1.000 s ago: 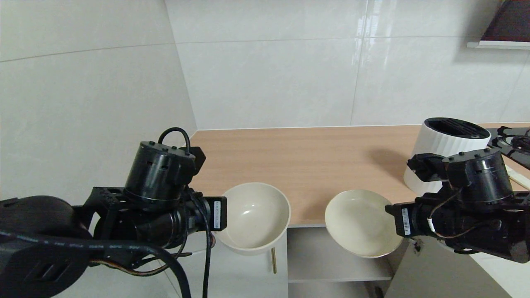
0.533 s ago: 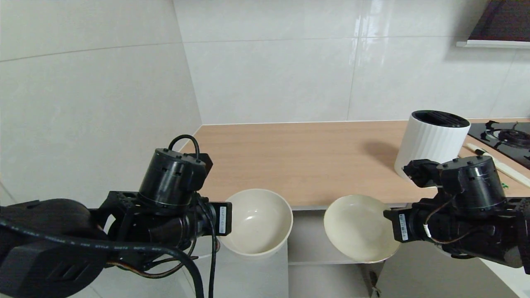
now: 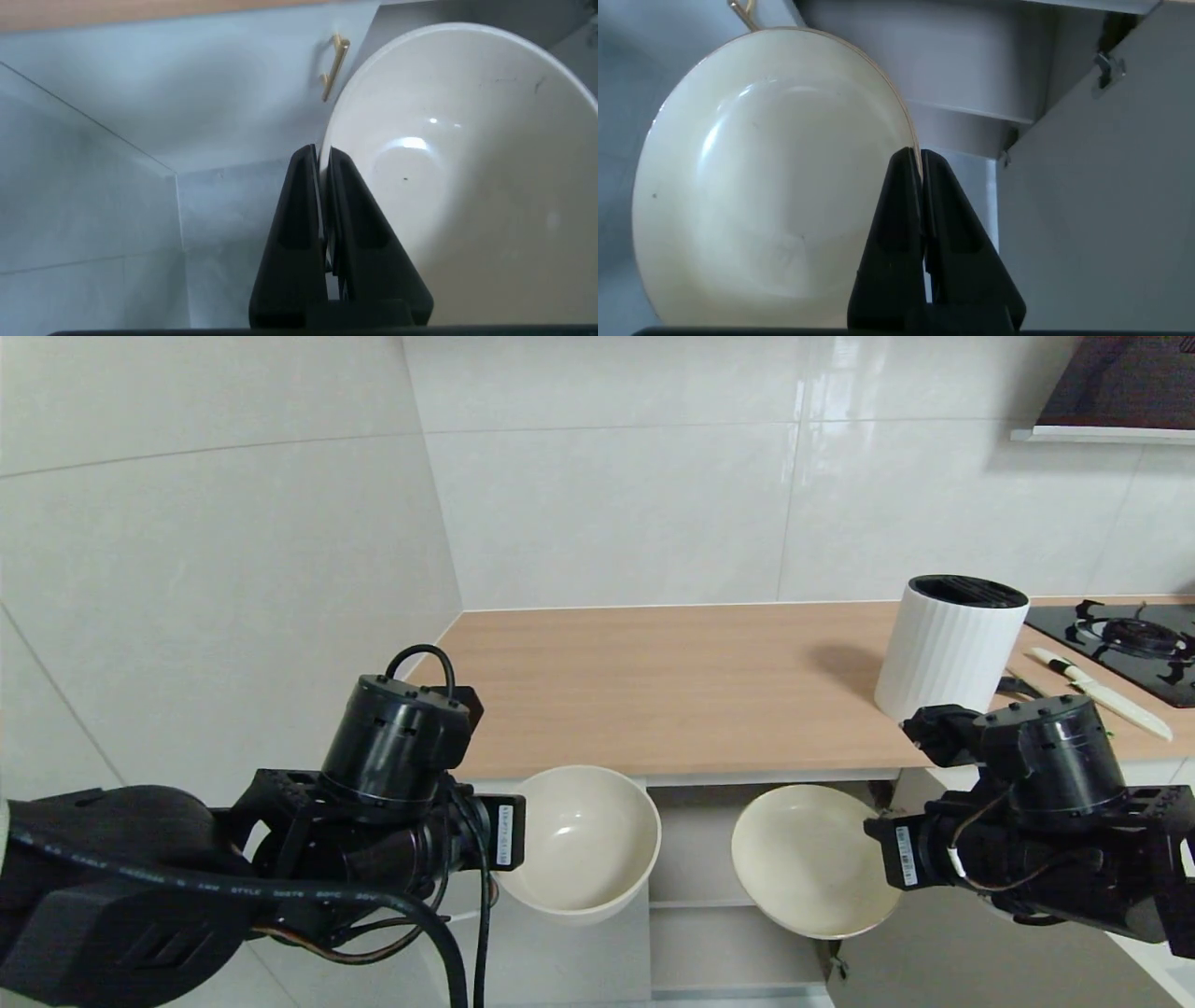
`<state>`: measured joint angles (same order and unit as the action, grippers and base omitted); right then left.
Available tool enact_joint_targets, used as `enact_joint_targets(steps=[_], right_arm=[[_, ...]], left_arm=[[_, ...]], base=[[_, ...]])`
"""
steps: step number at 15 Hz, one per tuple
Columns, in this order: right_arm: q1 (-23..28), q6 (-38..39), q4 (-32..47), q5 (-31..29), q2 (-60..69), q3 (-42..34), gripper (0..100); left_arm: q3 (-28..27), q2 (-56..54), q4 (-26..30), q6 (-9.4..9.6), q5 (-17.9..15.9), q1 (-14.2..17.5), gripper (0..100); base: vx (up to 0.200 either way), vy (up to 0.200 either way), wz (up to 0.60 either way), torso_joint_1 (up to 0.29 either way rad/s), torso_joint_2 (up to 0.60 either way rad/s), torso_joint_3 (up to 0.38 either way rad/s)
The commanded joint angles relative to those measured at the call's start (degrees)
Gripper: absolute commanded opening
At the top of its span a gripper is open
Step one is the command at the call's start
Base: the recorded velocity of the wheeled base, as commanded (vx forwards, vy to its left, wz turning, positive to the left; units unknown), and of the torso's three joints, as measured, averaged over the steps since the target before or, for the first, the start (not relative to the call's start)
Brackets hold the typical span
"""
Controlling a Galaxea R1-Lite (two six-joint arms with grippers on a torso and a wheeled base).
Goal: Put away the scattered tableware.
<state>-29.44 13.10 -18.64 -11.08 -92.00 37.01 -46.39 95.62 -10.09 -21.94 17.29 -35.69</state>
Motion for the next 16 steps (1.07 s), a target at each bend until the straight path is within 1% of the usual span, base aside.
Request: enact_joint_targets(steps=[1, 3, 5, 16], right_arm=[[-0.2, 0.0, -0.1, 0.0, -1.2, 0.0, 0], [-0.6, 0.1, -0.1, 0.0, -1.2, -0.1, 0], [-0.8, 0.1, -0.1, 0.0, -1.3, -0.4, 0], [-0.8, 0.1, -0.2, 0.0, -2.0, -0.4, 0]], left_arm=[[0.0, 0.1, 0.0, -0.03, 0.0, 0.0, 0], [0.0, 0.2, 0.0, -0.03, 0.0, 0.0, 0], [0.0, 0.3, 0.0, -0.03, 0.0, 0.0, 0], [0.0, 0.4, 0.0, -0.03, 0.0, 0.0, 0]], base=[[0.0, 0.0, 0.0, 0.0, 0.0, 0.0], [0.0, 0.0, 0.0, -0.013, 0.03, 0.018], [0.0, 0.0, 0.0, -0.134, 0.34, 0.188], [0.0, 0.0, 0.0, -0.184, 0.49, 0.305]])
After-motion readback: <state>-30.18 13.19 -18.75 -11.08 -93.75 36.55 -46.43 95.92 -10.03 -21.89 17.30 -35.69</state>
